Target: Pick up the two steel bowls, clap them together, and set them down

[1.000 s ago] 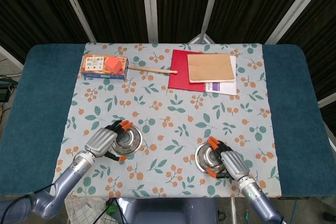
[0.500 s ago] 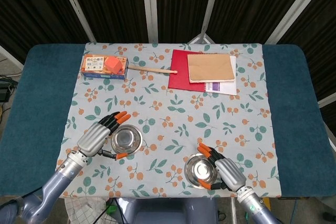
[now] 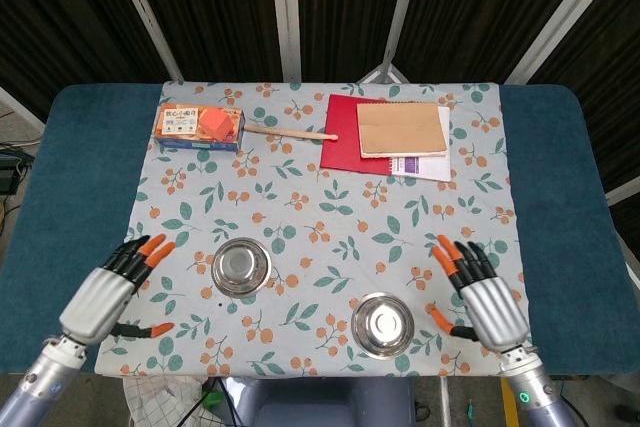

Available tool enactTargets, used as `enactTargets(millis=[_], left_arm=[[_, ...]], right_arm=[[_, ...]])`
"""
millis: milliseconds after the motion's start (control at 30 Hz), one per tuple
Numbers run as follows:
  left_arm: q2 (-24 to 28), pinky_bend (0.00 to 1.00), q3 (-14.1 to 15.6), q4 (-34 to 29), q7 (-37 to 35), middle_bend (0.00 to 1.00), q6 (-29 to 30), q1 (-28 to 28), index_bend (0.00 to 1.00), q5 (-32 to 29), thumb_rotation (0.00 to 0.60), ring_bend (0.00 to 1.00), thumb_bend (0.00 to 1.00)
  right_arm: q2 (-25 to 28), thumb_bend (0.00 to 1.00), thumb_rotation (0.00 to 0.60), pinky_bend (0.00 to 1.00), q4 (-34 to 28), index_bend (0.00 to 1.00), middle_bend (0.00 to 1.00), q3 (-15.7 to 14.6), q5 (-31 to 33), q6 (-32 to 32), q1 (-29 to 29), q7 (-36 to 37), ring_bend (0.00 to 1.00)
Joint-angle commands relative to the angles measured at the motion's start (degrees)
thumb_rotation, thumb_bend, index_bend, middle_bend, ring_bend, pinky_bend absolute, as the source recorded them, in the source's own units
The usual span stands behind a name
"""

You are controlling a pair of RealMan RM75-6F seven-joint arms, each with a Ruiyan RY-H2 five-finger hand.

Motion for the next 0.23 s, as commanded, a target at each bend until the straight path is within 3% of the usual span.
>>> enactTargets(millis=[33,133,233], left_arm=[[-0.86,0.08,0.83,3.18,2.79,0.0,7.68,8.74,0.0,-4.29,0.323,0.0,0.06],[-0.05,0.08,0.42,4.75,1.23,0.0,10.01,10.24,0.0,-3.33,0.327,0.0,0.07],[0.18,0.08,-0.15,5.81,0.19,0.0,10.4,10.87,0.0,-3.24,0.326,0.0,0.07]], right_arm=[[1.93,0.37,0.523,0.0,5.68,0.0,0.0,2.44,6.78,8.83,-7.61,-7.46,0.0],[2.26,0.37,0.523,0.0,10.36,0.0,0.0,2.1,7.33,11.81,-10.3,-2.33,0.0],[3.61,0.37,0.524,0.0,11.14,0.0,0.0,1.92,6.94,12.46,-11.09,-0.36,0.0]])
